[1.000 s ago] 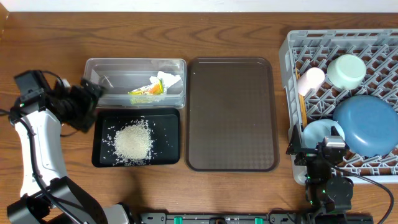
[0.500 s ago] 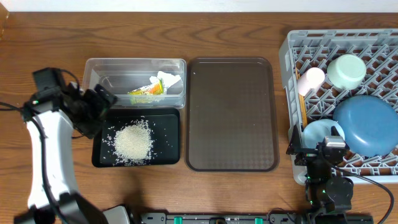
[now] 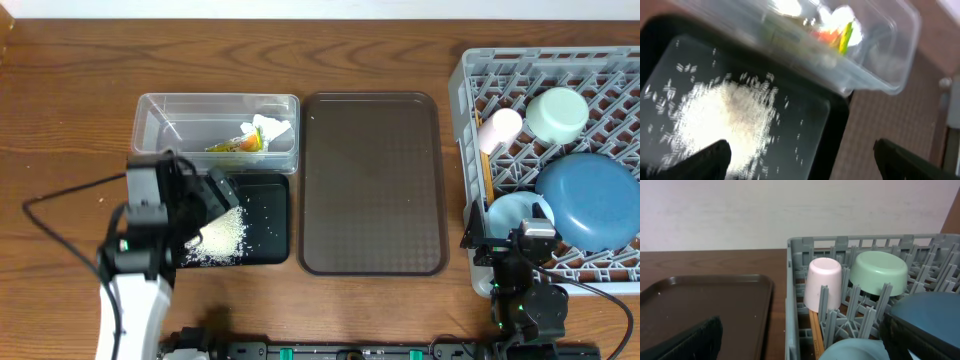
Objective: Sort waste into correct bins and load items into the dishwasher rack
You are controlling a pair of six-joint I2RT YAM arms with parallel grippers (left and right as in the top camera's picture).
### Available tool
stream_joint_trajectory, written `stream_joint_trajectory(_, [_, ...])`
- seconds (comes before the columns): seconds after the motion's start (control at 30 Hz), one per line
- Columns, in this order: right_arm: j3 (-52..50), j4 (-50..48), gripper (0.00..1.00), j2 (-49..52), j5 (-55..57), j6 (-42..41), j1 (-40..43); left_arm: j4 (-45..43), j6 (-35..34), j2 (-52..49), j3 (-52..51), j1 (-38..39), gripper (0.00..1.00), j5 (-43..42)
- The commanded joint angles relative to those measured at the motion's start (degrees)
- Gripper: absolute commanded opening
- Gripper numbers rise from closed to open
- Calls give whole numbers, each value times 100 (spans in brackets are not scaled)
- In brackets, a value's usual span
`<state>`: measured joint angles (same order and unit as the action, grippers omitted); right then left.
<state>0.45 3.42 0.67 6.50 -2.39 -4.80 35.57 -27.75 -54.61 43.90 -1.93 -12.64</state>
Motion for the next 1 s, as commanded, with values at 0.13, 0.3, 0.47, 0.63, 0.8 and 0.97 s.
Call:
stream_joint_trajectory(0.13, [-15,7,99,-39,79,-76,33,-1200,94,1132,-1462,31,94,177])
stream_joint_trajectory(0.3, [-15,7,99,-39,79,-79,33,-2245,94,1751,-2450,31,94,177])
stream_joint_trajectory(0.47, [-15,7,99,-39,76,-76,33,-3049,94,2188,-3263,31,94,175])
stream_joint_trajectory(0.63, [-15,7,99,-39,79,-76,33,-3333,94,2540,-3788,31,94,177])
stream_joint_trajectory(0.8, [-15,7,99,-39,79,-76,33,-3331,96,2824,-4094,31,94,177])
stream_joint_trajectory(0.97, [-15,7,99,-39,79,-76,33,-3333,96,3051,-4310,31,94,179])
